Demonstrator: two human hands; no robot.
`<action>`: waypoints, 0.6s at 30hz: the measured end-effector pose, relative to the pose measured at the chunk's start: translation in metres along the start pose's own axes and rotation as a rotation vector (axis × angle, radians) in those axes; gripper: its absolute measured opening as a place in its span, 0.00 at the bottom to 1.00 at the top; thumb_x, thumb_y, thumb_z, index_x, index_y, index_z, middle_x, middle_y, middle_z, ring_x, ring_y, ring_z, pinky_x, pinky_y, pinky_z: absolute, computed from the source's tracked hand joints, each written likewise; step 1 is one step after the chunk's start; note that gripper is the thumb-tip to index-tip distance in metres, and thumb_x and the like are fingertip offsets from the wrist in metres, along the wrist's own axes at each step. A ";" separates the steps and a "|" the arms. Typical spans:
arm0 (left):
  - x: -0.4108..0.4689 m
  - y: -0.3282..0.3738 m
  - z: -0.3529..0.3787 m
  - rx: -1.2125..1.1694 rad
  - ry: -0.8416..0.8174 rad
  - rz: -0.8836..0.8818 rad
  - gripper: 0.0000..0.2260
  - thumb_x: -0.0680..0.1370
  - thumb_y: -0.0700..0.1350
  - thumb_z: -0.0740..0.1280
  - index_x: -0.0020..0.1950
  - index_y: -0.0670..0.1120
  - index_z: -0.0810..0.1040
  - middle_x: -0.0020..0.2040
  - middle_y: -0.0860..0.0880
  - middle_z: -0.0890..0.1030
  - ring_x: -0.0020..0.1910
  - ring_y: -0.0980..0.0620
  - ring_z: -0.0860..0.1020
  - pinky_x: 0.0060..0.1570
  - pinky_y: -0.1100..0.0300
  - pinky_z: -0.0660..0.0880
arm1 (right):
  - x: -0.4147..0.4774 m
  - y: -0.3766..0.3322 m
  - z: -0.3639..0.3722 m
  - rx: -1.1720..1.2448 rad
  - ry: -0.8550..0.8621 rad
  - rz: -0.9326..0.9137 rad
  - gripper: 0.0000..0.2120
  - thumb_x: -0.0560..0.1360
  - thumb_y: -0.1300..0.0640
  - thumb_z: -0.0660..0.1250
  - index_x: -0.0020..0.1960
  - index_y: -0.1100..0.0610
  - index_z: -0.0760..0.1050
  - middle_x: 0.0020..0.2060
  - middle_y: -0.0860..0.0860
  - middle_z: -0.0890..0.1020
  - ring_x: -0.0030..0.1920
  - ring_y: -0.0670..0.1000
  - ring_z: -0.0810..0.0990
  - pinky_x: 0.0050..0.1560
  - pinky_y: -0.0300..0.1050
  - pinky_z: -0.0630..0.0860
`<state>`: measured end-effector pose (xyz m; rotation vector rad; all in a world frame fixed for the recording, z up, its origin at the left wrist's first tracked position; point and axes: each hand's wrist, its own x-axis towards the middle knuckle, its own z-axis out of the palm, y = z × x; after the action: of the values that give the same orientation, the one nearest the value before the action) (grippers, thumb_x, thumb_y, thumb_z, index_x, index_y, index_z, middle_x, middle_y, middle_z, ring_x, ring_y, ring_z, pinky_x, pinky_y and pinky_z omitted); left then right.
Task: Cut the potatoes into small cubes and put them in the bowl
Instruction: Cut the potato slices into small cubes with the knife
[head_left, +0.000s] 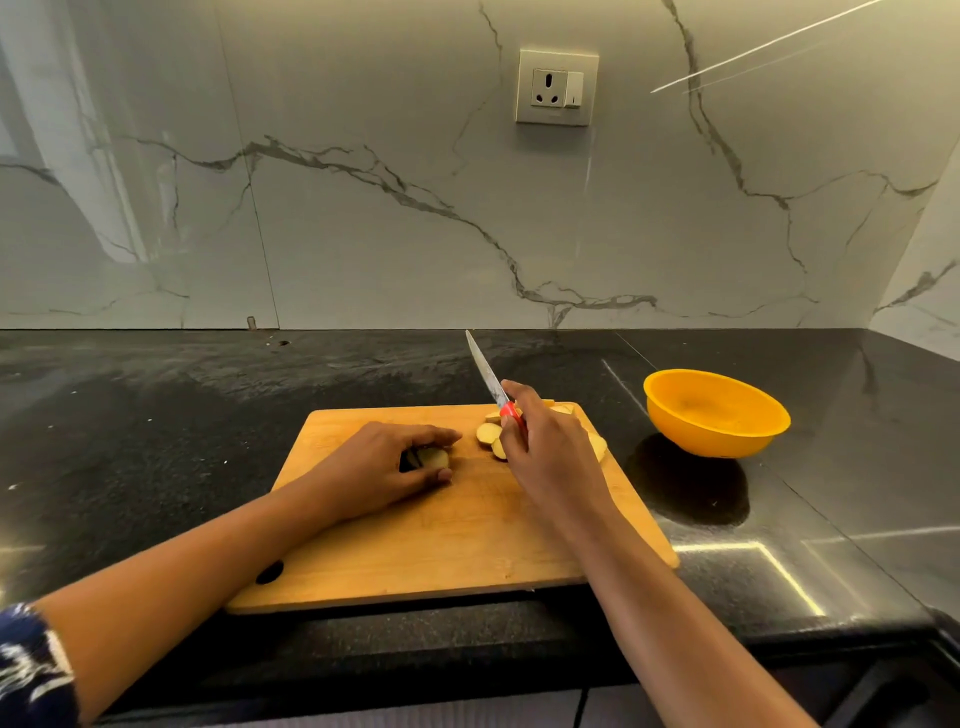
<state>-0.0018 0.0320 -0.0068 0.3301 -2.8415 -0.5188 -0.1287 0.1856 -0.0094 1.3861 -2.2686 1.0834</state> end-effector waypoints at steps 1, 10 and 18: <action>0.001 -0.001 0.000 -0.011 0.003 -0.005 0.21 0.77 0.54 0.66 0.69 0.58 0.70 0.65 0.58 0.75 0.60 0.64 0.71 0.56 0.75 0.65 | 0.000 0.000 0.000 0.001 0.000 0.001 0.22 0.80 0.55 0.60 0.73 0.53 0.64 0.49 0.51 0.82 0.35 0.41 0.72 0.31 0.28 0.65; 0.008 -0.014 -0.032 -0.295 -0.318 -0.043 0.28 0.70 0.55 0.70 0.65 0.70 0.61 0.65 0.67 0.66 0.66 0.62 0.63 0.67 0.60 0.59 | 0.002 0.010 -0.003 0.030 0.095 0.078 0.20 0.81 0.54 0.58 0.72 0.53 0.65 0.44 0.50 0.82 0.36 0.43 0.75 0.33 0.30 0.67; 0.057 -0.021 -0.065 0.183 -0.707 0.197 0.27 0.76 0.48 0.69 0.69 0.67 0.62 0.70 0.67 0.57 0.71 0.62 0.51 0.68 0.60 0.51 | 0.004 0.013 -0.006 0.051 0.111 0.088 0.20 0.81 0.55 0.59 0.72 0.54 0.65 0.45 0.51 0.82 0.33 0.42 0.73 0.30 0.30 0.64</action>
<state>-0.0345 -0.0225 0.0554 -0.1448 -3.5604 -0.3876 -0.1426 0.1901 -0.0089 1.2230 -2.2551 1.2219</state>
